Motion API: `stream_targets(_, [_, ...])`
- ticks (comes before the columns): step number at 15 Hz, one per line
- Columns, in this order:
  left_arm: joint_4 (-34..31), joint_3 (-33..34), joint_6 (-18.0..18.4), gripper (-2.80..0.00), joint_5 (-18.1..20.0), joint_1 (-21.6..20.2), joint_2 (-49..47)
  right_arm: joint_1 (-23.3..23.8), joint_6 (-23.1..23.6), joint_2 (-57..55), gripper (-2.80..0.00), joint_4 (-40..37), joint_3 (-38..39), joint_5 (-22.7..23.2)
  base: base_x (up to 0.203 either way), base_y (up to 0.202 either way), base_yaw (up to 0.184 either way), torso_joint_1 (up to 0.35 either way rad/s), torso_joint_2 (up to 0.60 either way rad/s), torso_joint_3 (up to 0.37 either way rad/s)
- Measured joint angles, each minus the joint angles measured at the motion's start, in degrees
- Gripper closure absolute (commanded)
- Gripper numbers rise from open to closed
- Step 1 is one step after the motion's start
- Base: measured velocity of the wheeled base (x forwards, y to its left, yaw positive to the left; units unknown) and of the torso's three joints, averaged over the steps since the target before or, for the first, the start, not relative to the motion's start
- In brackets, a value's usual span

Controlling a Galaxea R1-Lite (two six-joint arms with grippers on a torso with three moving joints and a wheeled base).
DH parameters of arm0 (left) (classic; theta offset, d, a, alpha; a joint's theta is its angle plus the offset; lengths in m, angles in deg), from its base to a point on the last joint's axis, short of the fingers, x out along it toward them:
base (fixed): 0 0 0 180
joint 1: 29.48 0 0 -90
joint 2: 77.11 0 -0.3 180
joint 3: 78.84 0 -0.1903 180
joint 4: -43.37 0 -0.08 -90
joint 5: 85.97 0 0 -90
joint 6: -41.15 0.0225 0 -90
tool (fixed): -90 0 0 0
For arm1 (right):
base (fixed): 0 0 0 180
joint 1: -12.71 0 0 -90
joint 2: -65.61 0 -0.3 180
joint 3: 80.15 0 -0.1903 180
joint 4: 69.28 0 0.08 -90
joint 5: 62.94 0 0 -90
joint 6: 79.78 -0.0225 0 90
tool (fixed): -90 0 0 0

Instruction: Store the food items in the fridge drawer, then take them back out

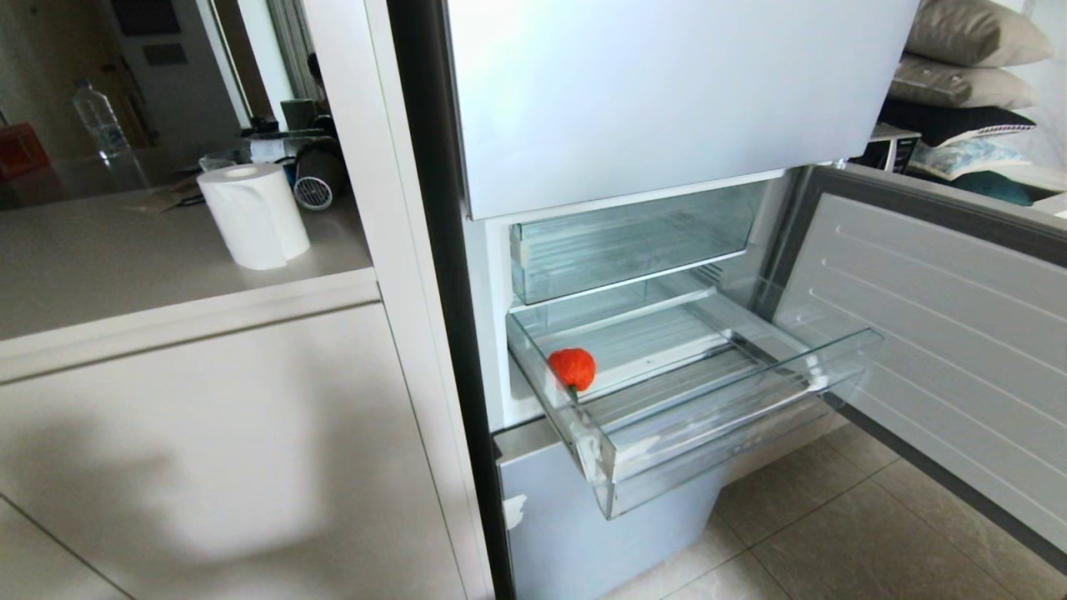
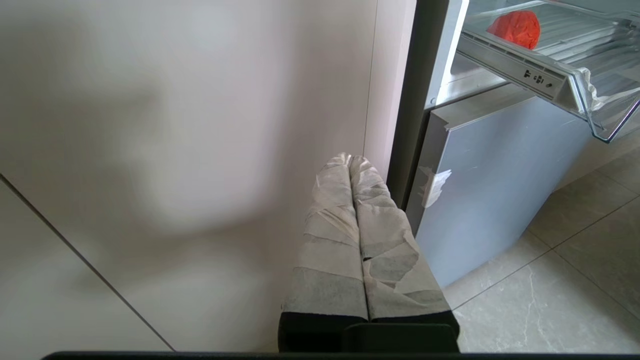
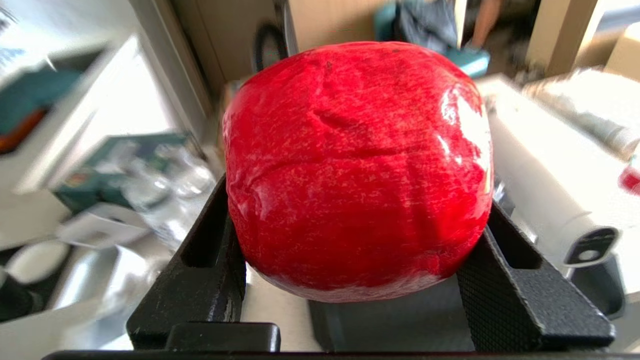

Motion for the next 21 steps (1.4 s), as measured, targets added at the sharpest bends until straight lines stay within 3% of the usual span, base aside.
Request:
stream_targets(5, [0.0, 0.0, 0.0, 0.0, 0.0, 0.0, 0.0, 1.5, 2.3, -15.4, 0.0, 2.7, -2.7, 6.6, 0.0, 0.0, 0.0, 0.0, 0.0, 0.0])
stream_targets(8, [0.0, 0.0, 0.0, 0.0, 0.0, 0.0, 0.0, 1.6, 3.5, -24.0, 0.0, 3.1, -4.0, 7.5, 0.0, 0.0, 0.0, 0.0, 0.0, 0.0])
stream_targets(15, [0.0, 0.0, 0.0, 0.0, 0.0, 0.0, 0.0, 0.8, 13.4, -42.8, 0.0, 5.8, -4.9, 10.3, 0.0, 0.0, 0.0, 0.0, 0.0, 0.0])
stream_targets(19, [0.0, 0.0, 0.0, 0.0, 0.0, 0.0, 0.0, -1.0, 15.8, -49.5, 0.0, 5.8, -5.0, 15.0, 0.0, 0.0, 0.0, 0.0, 0.0, 0.0])
stream_targets(20, [0.0, 0.0, 0.0, 0.0, 0.0, 0.0, 0.0, -1.0, 15.8, -50.1, -2.8, 6.0, -5.1, 15.2, 0.0, 0.0, 0.0, 0.0, 0.0, 0.0])
stream_targets(21, [0.0, 0.0, 0.0, 0.0, 0.0, 0.0, 0.0, -1.0, 15.7, -50.4, -2.8, 6.0, -5.1, 15.3, 0.0, 0.0, 0.0, 0.0, 0.0, 0.0])
